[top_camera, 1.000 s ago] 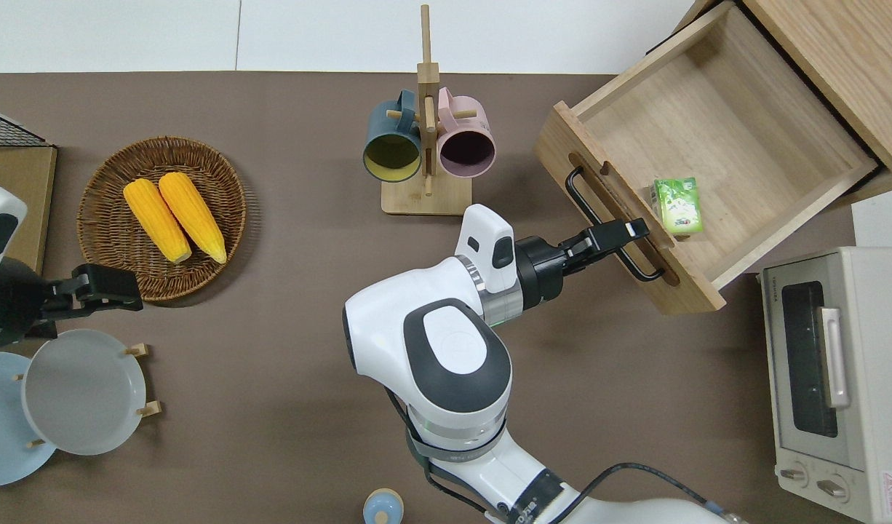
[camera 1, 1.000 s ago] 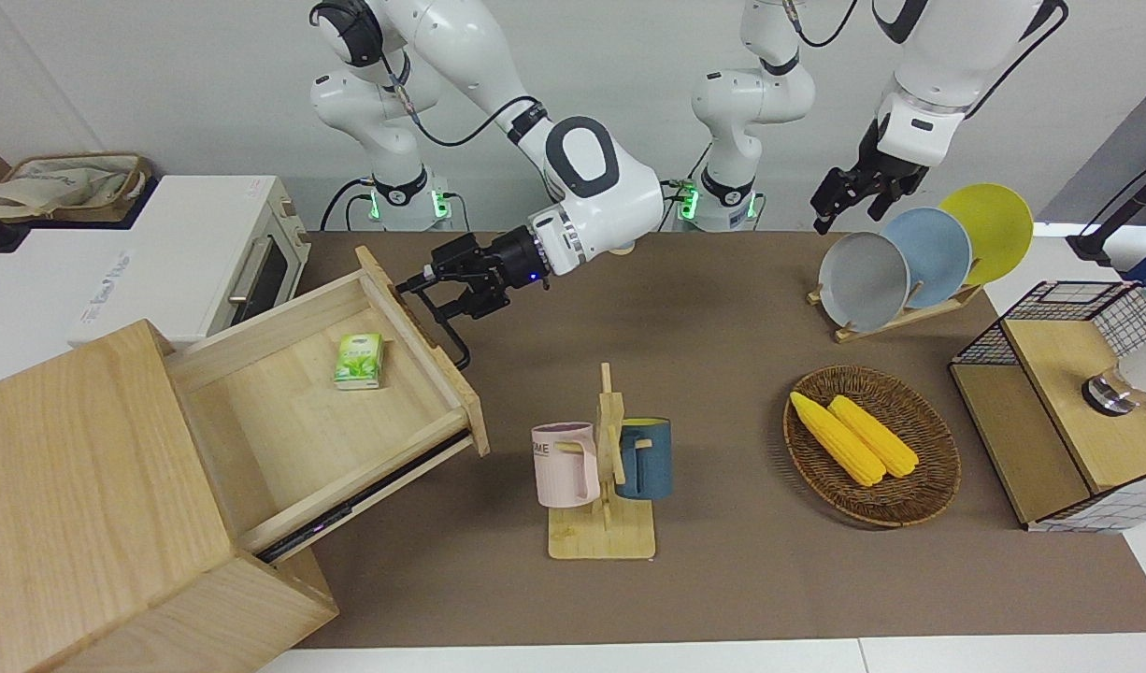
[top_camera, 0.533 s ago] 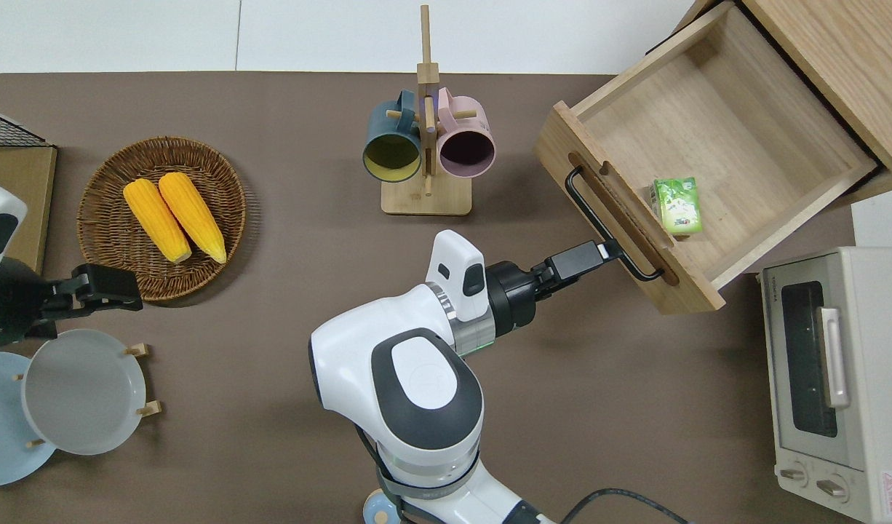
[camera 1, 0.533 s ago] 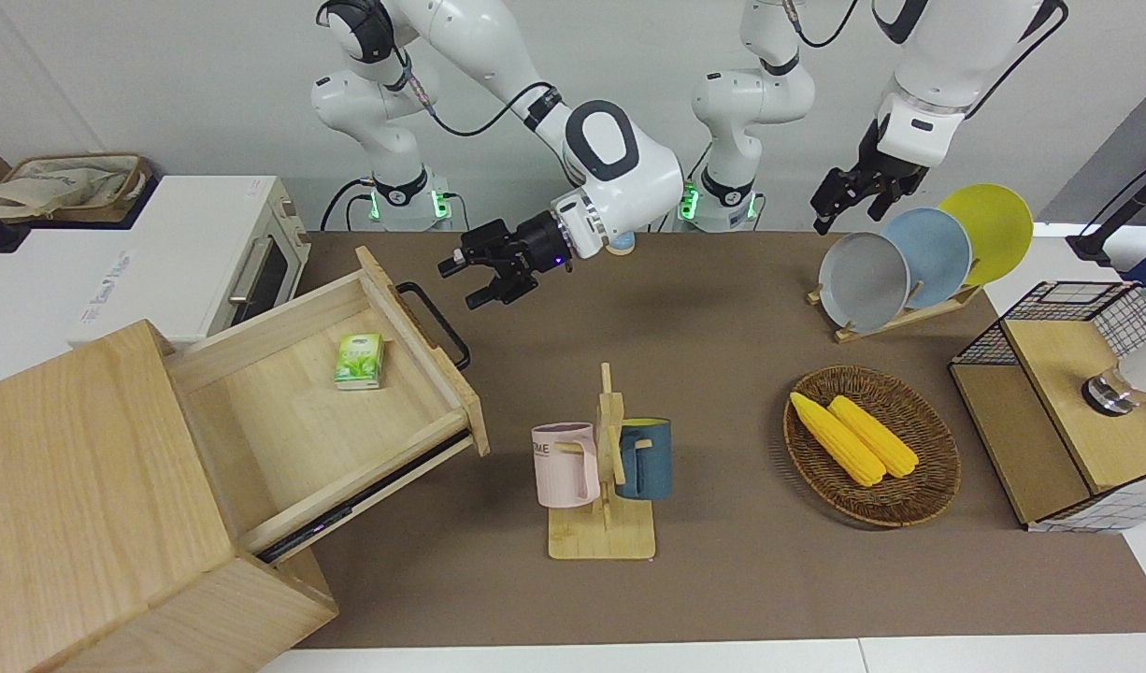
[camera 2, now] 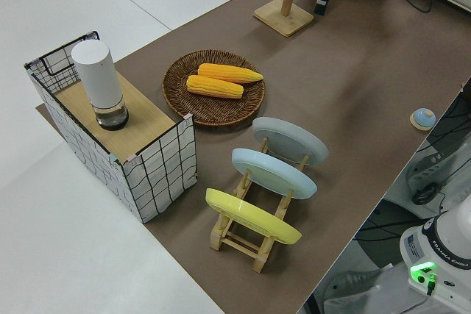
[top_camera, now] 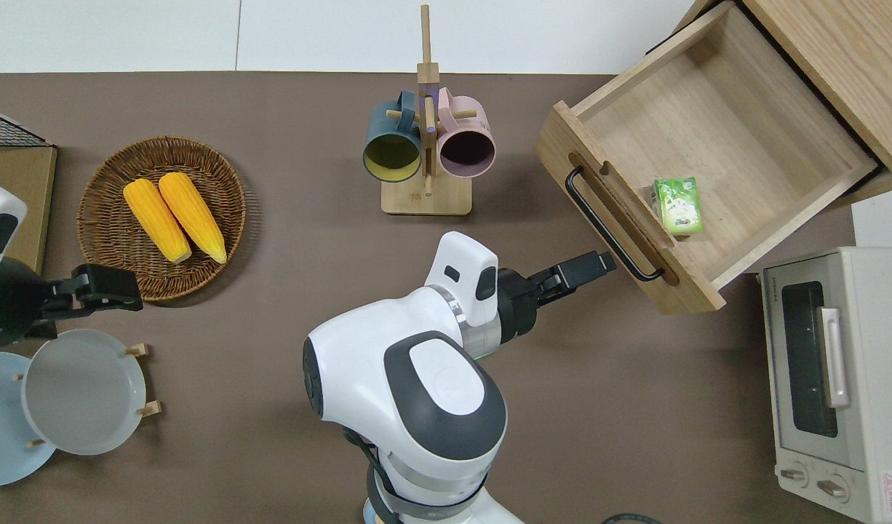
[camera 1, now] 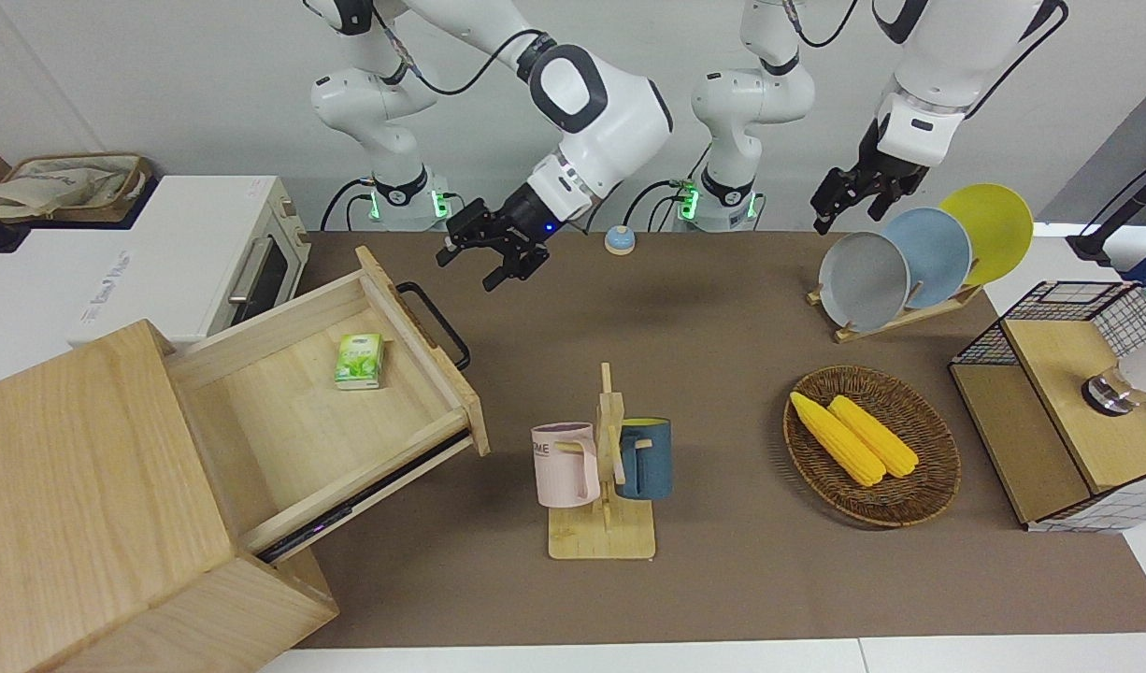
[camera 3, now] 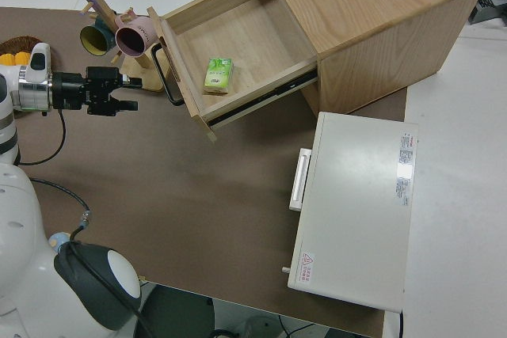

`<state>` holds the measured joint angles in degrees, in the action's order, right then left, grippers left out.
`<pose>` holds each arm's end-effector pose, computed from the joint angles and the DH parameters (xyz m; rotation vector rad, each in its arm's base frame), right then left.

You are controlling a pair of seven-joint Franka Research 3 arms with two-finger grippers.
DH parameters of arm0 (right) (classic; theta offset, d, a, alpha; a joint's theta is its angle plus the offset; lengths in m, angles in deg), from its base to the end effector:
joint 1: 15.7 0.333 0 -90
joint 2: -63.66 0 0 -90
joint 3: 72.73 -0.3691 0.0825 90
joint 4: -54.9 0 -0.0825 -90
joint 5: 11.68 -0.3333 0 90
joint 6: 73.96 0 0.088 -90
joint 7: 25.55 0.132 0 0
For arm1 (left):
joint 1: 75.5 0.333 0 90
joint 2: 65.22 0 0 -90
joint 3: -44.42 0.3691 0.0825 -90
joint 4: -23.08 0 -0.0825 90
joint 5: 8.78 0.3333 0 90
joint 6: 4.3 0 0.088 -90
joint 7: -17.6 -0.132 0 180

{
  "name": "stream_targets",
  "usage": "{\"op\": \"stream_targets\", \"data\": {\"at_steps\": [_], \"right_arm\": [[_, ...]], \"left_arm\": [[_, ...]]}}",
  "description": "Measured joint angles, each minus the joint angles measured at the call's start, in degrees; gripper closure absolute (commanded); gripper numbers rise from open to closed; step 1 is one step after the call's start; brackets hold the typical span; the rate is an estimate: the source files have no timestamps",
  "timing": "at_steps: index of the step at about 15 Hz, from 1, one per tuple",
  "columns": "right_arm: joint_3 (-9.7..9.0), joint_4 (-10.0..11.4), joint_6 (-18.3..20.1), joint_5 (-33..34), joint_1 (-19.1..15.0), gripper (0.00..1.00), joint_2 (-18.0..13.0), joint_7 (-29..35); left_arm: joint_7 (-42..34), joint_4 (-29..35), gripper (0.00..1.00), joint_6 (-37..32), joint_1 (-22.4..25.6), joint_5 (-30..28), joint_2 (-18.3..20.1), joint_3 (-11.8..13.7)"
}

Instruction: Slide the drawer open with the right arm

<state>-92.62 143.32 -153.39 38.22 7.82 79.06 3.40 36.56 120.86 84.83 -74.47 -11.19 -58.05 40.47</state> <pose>0.4978 0.2797 0.5588 2.2522 0.3157 0.1857 0.4536 -0.0313 0.6542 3.0827 0.4352 -0.0498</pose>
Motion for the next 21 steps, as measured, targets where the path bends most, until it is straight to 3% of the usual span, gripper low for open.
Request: {"op": "stream_targets", "data": {"at_steps": [5,9,11,12,14,17,21], "right_arm": [[0.81,0.0,-6.4,-18.2,-7.7,0.009,-8.1,-1.4],[1.18,0.1,-7.3,-37.6,-21.0,0.009,-15.1,-11.1],[1.29,0.2,-7.3,-45.1,-27.6,0.009,-16.6,-13.7],[1.71,0.2,-7.3,-47.4,-29.4,0.009,-16.8,-15.7],[4.29,0.3,-7.3,-50.0,-30.5,0.009,-17.0,-18.4],[9.94,0.3,-7.3,-53.3,-30.8,0.009,-17.1,-19.4],[16.36,0.5,-7.3,-53.6,-27.1,0.009,-17.1,-20.3]], "left_arm": [[0.0,0.0,0.01,0.0,0.0,0.0,0.0,0.0],[0.0,0.0,0.01,0.0,0.0,0.0,0.0,0.0],[0.0,0.0,0.01,0.0,0.0,0.0,0.0,0.0],[0.0,0.0,0.01,0.0,0.0,0.0,0.0,0.0],[0.0,0.0,0.01,0.0,0.0,0.0,0.0,0.0],[0.0,0.0,0.01,0.0,0.0,0.0,0.0,0.0],[0.0,0.0,0.01,0.0,0.0,0.0,0.0,0.0]]}}
